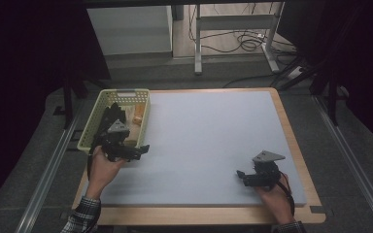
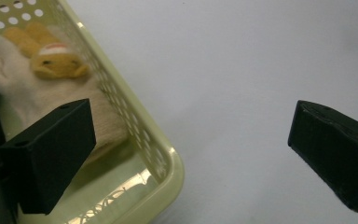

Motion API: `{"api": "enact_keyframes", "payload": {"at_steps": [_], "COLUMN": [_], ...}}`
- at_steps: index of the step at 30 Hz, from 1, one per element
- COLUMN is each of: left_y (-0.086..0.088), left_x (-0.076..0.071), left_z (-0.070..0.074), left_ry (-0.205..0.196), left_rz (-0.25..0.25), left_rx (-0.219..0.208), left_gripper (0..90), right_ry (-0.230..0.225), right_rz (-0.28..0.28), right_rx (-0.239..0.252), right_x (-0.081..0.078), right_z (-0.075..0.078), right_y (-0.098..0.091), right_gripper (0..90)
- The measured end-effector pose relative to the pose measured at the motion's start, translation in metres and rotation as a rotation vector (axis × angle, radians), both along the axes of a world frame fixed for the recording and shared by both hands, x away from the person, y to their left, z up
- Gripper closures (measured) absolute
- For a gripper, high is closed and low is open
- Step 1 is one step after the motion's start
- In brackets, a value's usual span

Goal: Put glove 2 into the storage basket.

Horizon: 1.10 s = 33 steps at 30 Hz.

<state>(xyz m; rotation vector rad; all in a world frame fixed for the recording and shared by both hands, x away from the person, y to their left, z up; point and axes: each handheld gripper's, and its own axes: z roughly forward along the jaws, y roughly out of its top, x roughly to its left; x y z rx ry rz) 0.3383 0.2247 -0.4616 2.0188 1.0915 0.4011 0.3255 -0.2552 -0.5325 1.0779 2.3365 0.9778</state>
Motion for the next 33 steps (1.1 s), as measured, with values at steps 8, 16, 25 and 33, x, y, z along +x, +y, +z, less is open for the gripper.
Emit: {"api": "enact_keyframes", "payload": {"at_steps": [8, 16, 25, 33], "left_y": [-0.009, -0.017, -0.027, -0.036], "left_x": [-0.002, -0.004, -0.007, -0.009], "left_z": [-0.001, -0.002, -0.004, -0.006], "left_ry": [-0.011, -0.017, -0.024, -0.032], "left_rz": [-0.021, -0.037, -0.060, -0.081], "left_rx": [-0.004, -0.019, -0.031, -0.037], "left_gripper": [1.2, 1.2, 1.2, 1.2], "right_ry": [0.000, 0.000, 0.000, -0.002], "right_rz": [0.000, 0.000, 0.000, 0.001], "right_rx": [-0.001, 0.000, 0.000, -0.001], "right_x": [0.000, 0.000, 0.000, 0.000], "right_z": [0.000, 0.000, 0.000, 0.000], "right_y": [0.000, 0.000, 0.000, 0.000], "right_gripper": [15.8, 15.9, 15.9, 15.8]}}
